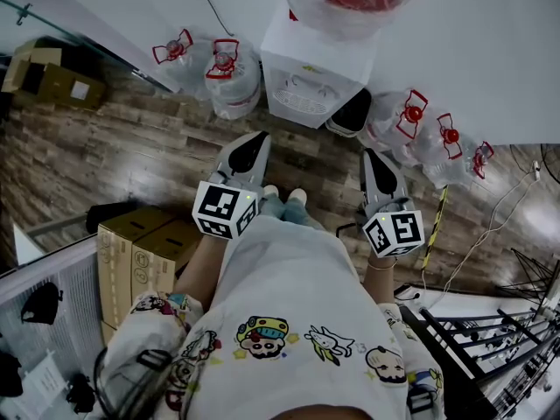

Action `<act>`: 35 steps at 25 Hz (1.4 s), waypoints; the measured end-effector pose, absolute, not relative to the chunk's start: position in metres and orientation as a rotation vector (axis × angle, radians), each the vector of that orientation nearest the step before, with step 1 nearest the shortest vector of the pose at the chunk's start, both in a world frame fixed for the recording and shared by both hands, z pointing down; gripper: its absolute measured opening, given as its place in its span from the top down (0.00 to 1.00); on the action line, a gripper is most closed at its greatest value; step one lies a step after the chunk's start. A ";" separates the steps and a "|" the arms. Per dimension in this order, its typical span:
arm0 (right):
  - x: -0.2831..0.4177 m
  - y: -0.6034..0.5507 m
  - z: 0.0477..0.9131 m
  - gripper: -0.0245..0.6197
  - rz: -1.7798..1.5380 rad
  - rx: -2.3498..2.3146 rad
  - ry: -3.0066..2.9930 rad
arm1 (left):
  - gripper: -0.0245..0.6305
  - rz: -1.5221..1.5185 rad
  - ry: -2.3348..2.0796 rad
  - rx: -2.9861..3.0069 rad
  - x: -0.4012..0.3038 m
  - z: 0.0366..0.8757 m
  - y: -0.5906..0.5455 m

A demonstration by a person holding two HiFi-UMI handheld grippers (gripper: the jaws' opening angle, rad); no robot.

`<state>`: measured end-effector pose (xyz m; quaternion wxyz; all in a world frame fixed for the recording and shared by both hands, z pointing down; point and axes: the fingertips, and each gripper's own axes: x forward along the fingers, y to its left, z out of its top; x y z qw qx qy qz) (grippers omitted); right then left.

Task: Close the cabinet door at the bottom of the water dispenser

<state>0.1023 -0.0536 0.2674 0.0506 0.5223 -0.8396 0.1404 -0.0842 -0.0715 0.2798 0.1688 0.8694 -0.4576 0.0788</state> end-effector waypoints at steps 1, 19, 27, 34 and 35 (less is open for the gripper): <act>0.102 -0.054 0.268 0.95 0.426 1.590 -2.554 | 0.96 0.224 -1.304 2.471 -0.085 0.280 -0.072; 0.094 -0.059 0.265 0.95 0.414 1.572 -2.562 | 0.96 0.226 -1.284 2.493 -0.092 0.278 -0.077; 0.091 -0.054 0.269 0.95 0.422 1.549 -2.555 | 0.96 0.222 -1.231 2.548 -0.092 0.274 -0.070; 0.090 -0.051 0.267 0.95 0.411 1.537 -2.567 | 0.96 0.252 -1.207 2.593 -0.090 0.269 -0.073; 0.091 -0.051 0.268 0.95 0.411 1.537 -2.566 | 0.96 0.257 -1.200 2.599 -0.089 0.269 -0.072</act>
